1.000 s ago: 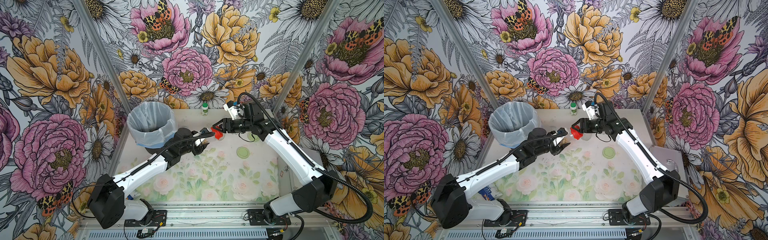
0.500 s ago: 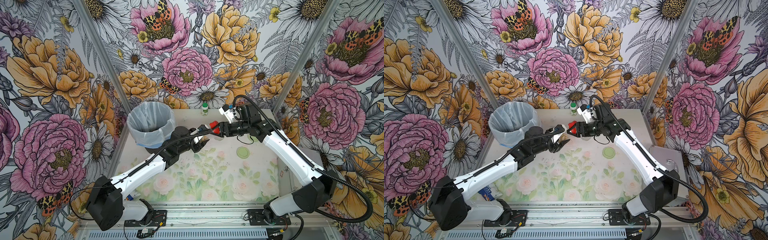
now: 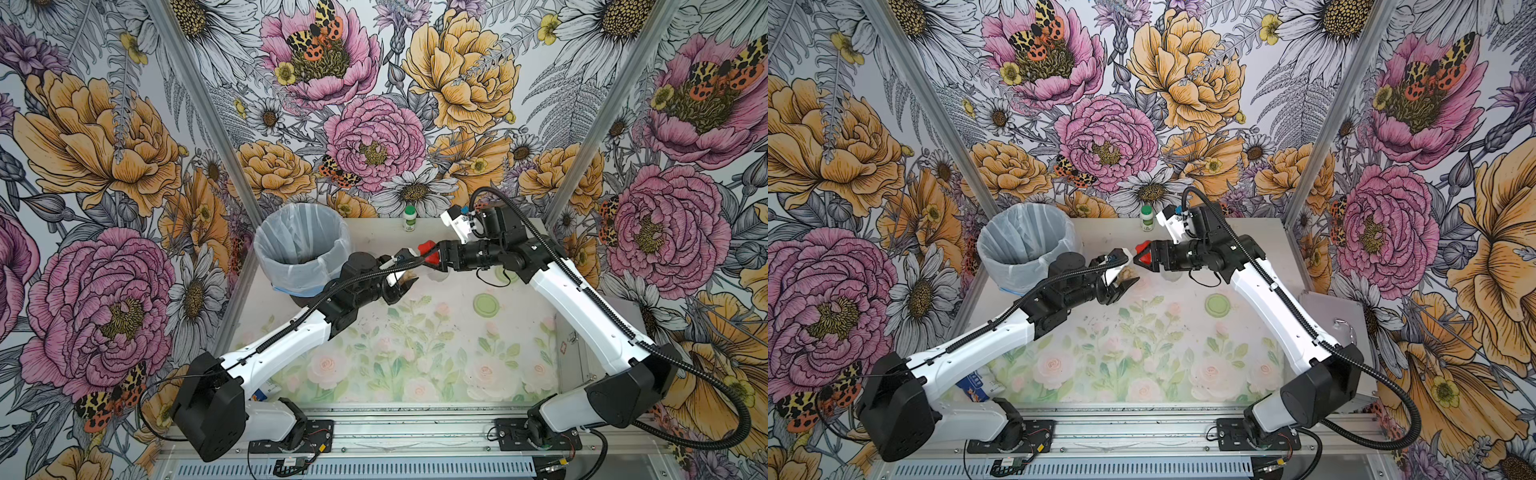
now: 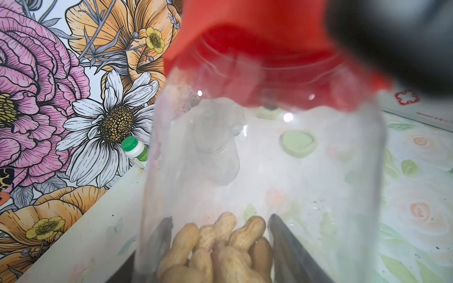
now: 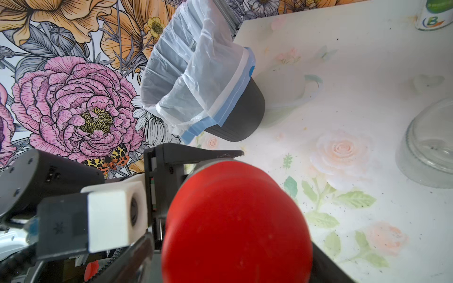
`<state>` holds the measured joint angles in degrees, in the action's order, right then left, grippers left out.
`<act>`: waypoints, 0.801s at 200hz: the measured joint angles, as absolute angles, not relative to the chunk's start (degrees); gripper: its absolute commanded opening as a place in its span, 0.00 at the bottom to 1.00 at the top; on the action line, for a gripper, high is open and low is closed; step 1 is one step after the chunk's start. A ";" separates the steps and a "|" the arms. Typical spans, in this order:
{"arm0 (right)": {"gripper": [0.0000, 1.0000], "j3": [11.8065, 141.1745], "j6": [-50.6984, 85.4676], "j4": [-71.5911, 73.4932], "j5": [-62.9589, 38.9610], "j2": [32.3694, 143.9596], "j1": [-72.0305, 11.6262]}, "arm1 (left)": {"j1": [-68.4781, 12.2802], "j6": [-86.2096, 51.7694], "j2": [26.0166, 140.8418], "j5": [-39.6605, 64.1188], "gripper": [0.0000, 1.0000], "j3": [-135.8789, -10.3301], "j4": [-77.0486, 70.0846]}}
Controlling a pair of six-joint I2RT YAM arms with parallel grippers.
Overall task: Empty moldy peanuts from jars
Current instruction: Unscrew the lid from the jar.
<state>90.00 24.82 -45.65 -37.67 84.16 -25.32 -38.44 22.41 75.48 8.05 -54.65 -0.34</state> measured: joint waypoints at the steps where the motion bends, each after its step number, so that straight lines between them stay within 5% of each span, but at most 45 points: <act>1: 0.87 90.02 24.80 -45.65 -37.67 84.12 -25.32 | -38.44 22.44 75.48 8.08 0.35 -54.65 -0.40; 42: 0.79 90.19 25.15 -45.69 -37.54 83.90 -25.21 | -38.44 22.44 75.31 8.10 0.35 -54.65 -0.82; 90: 0.55 90.19 24.25 -45.08 -38.46 83.88 -24.88 | -38.02 22.33 74.94 9.32 0.34 -54.76 -0.86; 160: 0.61 85.01 -5.10 -47.88 -43.75 81.36 -23.92 | -35.38 20.03 74.70 22.79 0.31 -57.63 7.40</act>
<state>85.01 -5.10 -47.88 -43.75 81.36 -23.92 -35.38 20.03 74.70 22.79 -57.63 7.40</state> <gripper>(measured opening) 0.592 0.619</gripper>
